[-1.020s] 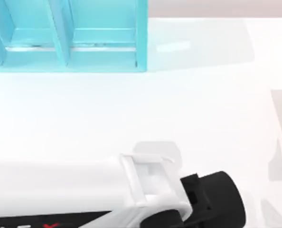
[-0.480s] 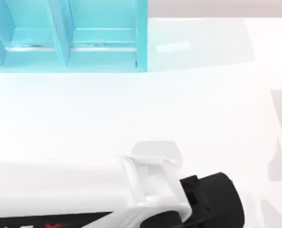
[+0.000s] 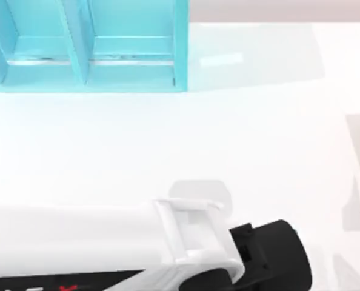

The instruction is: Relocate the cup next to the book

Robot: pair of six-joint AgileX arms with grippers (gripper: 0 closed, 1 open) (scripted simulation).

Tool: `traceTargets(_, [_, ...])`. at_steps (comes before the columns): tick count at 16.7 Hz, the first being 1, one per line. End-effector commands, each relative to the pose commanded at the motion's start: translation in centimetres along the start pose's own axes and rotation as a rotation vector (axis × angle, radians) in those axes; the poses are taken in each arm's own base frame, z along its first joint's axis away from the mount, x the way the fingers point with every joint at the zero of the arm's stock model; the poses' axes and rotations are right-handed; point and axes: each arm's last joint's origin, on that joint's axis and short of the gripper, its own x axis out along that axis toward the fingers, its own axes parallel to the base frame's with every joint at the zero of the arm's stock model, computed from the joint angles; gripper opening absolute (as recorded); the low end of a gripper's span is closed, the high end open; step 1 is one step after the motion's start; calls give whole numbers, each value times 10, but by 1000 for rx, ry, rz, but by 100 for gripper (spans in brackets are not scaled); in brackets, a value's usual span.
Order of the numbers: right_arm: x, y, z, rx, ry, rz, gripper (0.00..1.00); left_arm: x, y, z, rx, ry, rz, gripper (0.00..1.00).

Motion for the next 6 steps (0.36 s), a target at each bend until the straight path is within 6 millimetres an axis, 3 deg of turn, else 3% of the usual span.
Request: traceTargets(6, [0, 0, 0, 0, 0, 0, 100, 0, 0, 0, 0, 0, 0, 100])
